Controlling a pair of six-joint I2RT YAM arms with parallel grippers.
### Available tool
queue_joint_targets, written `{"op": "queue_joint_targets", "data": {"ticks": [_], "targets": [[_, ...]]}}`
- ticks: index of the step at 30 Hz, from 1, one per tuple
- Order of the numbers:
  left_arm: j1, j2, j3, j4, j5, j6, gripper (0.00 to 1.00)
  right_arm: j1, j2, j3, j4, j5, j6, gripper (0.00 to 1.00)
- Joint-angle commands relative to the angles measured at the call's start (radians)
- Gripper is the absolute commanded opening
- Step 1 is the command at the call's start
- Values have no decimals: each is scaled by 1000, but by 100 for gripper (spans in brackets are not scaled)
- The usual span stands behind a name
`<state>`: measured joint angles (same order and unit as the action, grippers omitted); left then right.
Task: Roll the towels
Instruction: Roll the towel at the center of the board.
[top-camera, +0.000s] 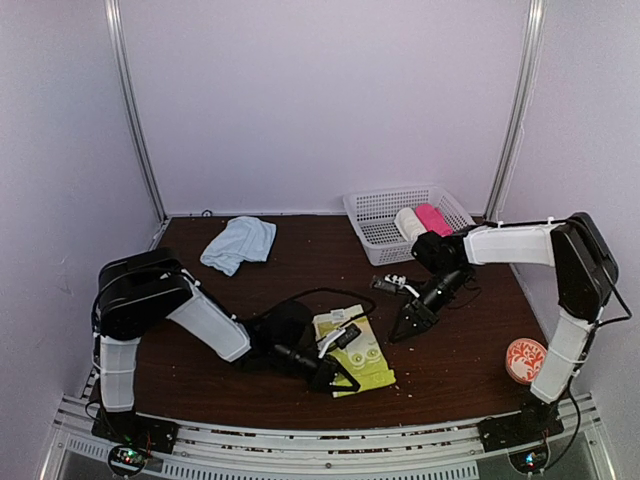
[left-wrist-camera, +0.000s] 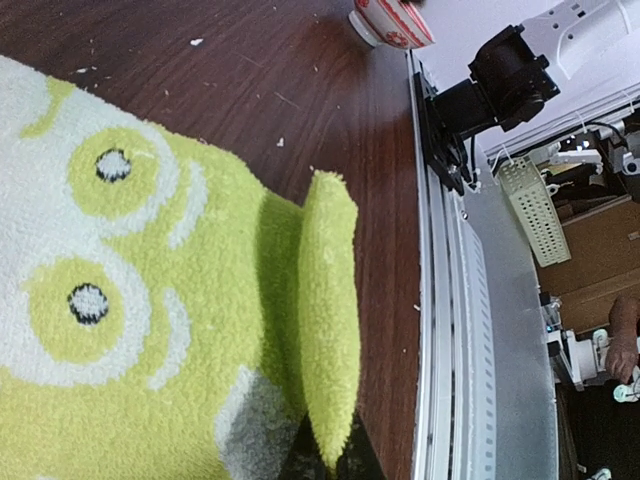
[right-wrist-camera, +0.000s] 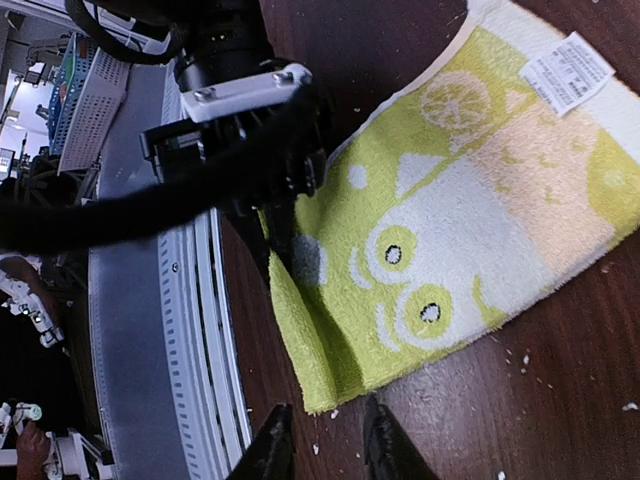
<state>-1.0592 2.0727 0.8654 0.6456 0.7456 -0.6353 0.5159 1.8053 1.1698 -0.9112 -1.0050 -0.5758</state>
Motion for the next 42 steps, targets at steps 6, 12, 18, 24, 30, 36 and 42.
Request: {"op": "queue_joint_targets", "data": {"ticks": [6,12,18,24,30,36,42], "targets": [[-1,40,158,-408,-66,-91,0,2,-486,-136,89,300,-3,12],[0,52,180,-480,-126,-196,0,227,-656,-300,198,539,-66,20],[-1,42,124,-362,-123,-320,0,398,-489,-357,341,680,-89,20],[-1,33,88,-283,-125,-371,0,505,-398,-397,483,777,-116,30],[-1,36,76,-228,-109,-391,0,549,-380,-426,532,823,-133,33],[-1,33,42,-182,-114,-424,0,557,-339,-435,554,846,-153,34],[-1,32,30,-168,-114,-429,0,559,-269,-437,580,865,-172,35]]}}
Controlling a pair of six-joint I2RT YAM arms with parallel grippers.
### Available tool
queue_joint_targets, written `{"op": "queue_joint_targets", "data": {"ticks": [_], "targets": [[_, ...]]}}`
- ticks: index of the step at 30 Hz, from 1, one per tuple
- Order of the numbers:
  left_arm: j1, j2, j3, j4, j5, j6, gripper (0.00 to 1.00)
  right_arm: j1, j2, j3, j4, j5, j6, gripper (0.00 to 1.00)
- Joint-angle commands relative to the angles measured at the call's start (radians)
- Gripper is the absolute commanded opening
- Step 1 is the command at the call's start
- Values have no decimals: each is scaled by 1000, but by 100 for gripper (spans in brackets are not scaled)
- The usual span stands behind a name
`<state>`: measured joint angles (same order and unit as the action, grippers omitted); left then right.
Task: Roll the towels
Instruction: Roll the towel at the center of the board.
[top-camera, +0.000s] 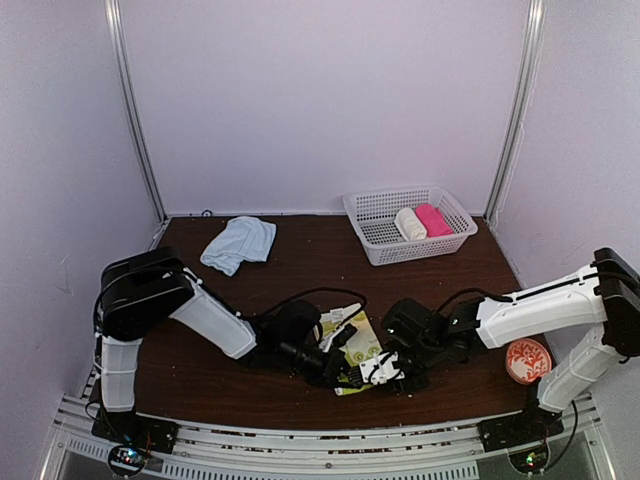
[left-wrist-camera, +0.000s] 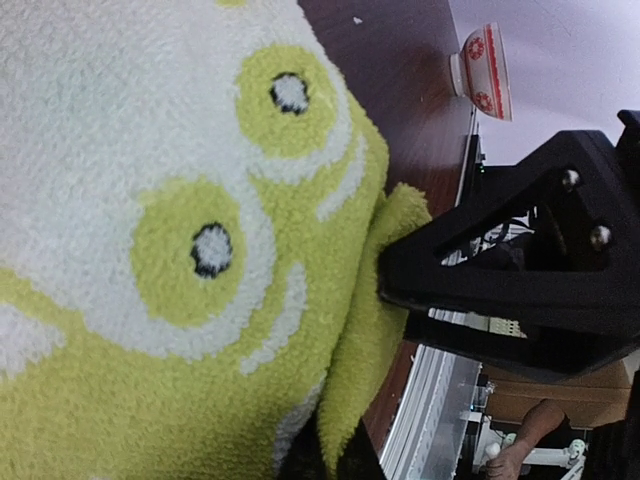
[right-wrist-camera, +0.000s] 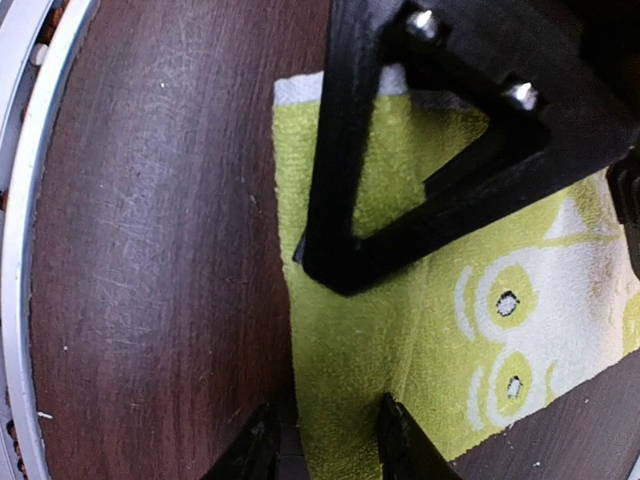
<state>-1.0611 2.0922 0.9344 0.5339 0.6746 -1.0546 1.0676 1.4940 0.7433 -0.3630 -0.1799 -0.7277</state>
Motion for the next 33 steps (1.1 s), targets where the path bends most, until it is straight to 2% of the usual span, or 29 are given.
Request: {"op": "queue_joint_targets", "data": {"ticks": [1,4,8,11,13,17,19,23,28,30,33], "targets": [[1,12,-40,-55,-43,-10,0,8,55,-10,36,46,-21,36],[1,10,-46,-45,-38,-7,1,8,95,-10,47,57,-60,35],[2,-44,-66,-63,-69,53,25,9,135,17,3,28,-68,15],[3,-151,-80,-165,-150,179,38,6,146,53,-89,-28,-80,9],[3,-243,-82,-286,-255,290,42,6,157,87,-165,-69,-81,7],[2,-442,-121,-461,-540,447,46,2,198,167,-306,-163,-66,5],[-19,-544,-177,-447,-656,510,46,-9,228,208,-356,-213,-55,4],[-175,-709,-237,-418,-894,737,48,-70,347,355,-510,-341,-49,3],[-399,-689,-111,-503,-1102,977,46,-175,558,567,-711,-482,-55,2],[-451,-640,-54,-527,-1098,1047,46,-203,634,639,-784,-519,-68,2],[-458,-516,28,-595,-1015,1093,46,-223,715,708,-860,-559,-97,2]]}}
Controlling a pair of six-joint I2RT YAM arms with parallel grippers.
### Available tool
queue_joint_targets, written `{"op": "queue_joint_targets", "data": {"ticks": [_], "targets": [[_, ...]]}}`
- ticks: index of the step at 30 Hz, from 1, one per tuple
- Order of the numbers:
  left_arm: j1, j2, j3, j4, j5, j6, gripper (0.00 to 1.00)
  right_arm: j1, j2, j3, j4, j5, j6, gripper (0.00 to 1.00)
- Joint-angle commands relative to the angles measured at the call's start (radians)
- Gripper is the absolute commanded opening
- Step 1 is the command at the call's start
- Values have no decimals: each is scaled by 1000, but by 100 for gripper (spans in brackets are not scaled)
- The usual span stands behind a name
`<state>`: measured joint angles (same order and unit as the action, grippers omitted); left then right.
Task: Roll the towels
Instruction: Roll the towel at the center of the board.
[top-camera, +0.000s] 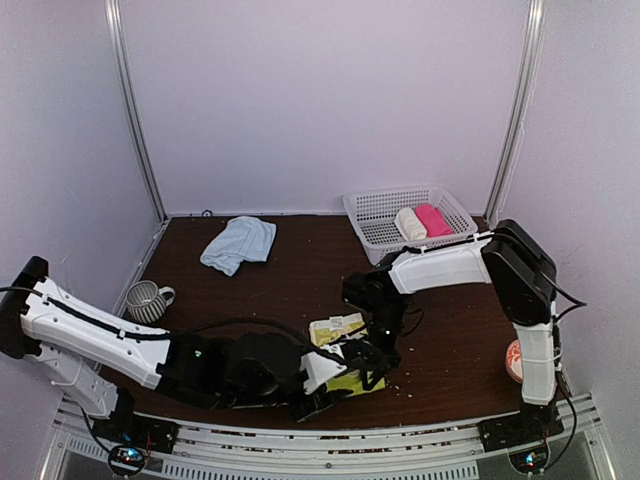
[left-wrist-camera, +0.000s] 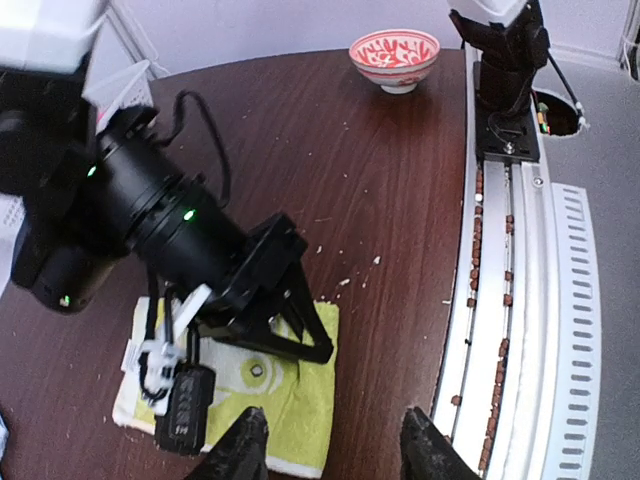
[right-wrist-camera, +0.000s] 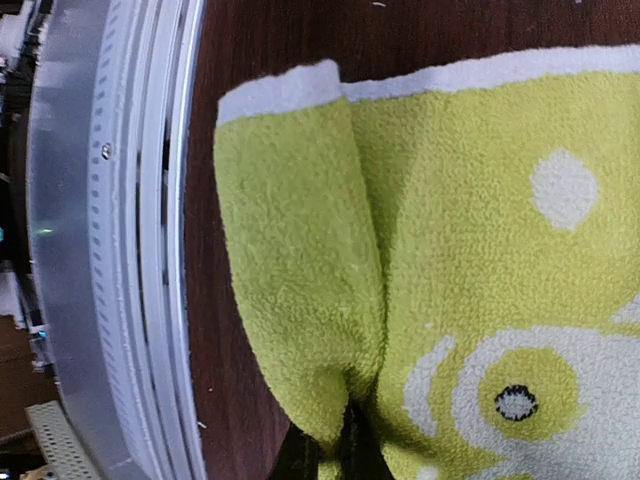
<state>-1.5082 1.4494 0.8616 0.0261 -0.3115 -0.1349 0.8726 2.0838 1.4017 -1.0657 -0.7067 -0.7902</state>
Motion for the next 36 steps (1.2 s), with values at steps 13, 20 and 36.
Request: {"op": "queue_joint_targets", "data": {"ticks": [13,20,36], "targets": [[33,465,243,-117,-111,228,48,-34,146,59,-127,-35,-7,3],[47,497,256,-64,-26,229,42,-34,153,63,-129,-44,-6,3],[132,470,251,-98,199,135,0,-134,-53,107,-176,-73,-59,37]]}}
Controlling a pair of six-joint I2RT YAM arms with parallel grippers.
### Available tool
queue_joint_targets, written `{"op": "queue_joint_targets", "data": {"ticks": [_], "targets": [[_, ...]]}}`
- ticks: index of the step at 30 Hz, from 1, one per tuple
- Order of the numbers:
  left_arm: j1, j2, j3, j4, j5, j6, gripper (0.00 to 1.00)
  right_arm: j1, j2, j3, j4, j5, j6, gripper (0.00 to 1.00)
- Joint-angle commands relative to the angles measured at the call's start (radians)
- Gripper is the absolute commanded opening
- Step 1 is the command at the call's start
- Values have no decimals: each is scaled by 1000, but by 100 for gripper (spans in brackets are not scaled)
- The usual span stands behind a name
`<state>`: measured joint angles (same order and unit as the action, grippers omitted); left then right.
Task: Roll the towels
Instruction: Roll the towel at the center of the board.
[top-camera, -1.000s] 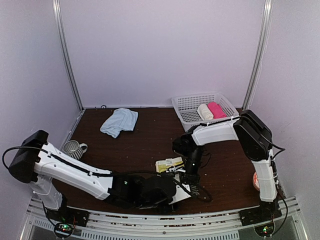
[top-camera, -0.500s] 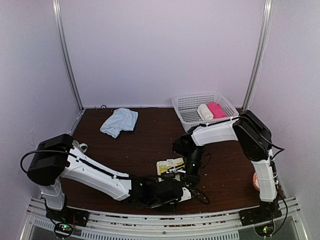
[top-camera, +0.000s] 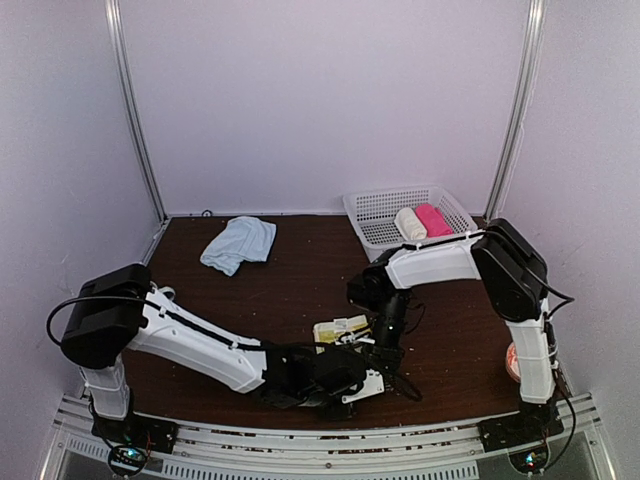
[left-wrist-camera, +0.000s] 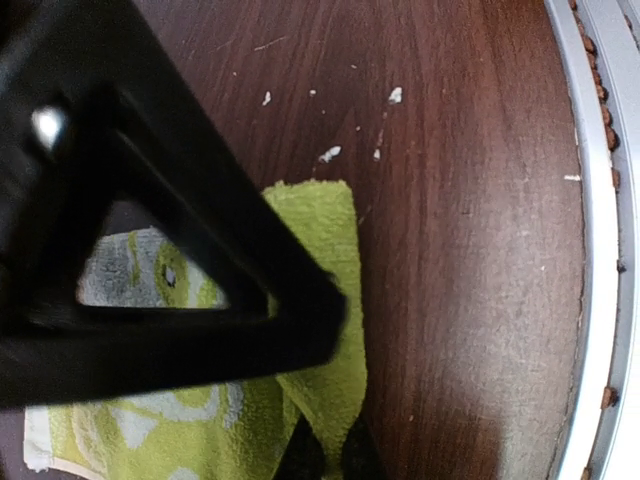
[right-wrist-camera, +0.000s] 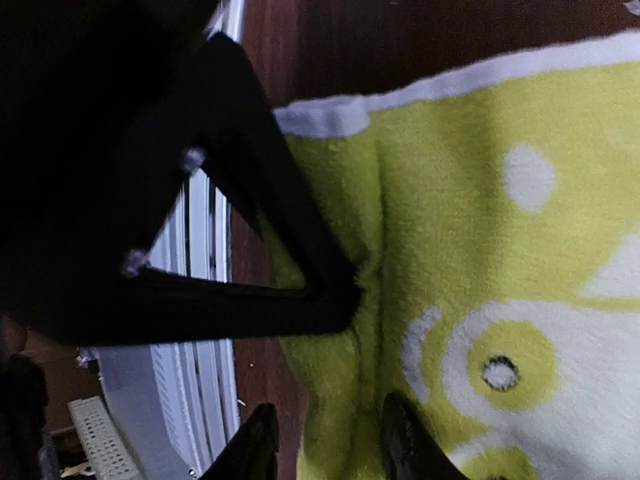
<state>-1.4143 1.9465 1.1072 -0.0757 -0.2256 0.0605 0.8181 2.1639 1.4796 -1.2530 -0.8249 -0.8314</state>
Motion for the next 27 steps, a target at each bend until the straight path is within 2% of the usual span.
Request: {"op": "queue_joint_targets", "data": {"ticks": [1,4,7,9,13,16,18,21,24,27], "targets": [[52,-31,0,5,150,-75,0,-112,-172,45,13,39,-10,39],[103,-33,-11,21,247,-141,0,-214,-275,87,11,-22,26,39],[184,-11,-4,43,438,-223,0,-292,-385,92,45,-94,83,37],[238,13,10,57,594,-275,0,-312,-490,37,144,-88,177,36],[335,64,11,97,769,-377,0,-313,-734,-145,357,-32,301,36],[393,133,28,106,921,-454,3,-307,-837,-197,343,-49,212,41],[419,184,48,99,994,-500,4,-278,-879,-216,287,-52,121,44],[431,216,58,106,1037,-535,4,-182,-916,-272,264,14,44,42],[436,221,63,102,1044,-546,3,-54,-922,-375,335,173,65,33],[444,228,70,80,1045,-551,3,62,-907,-488,468,367,122,29]]}}
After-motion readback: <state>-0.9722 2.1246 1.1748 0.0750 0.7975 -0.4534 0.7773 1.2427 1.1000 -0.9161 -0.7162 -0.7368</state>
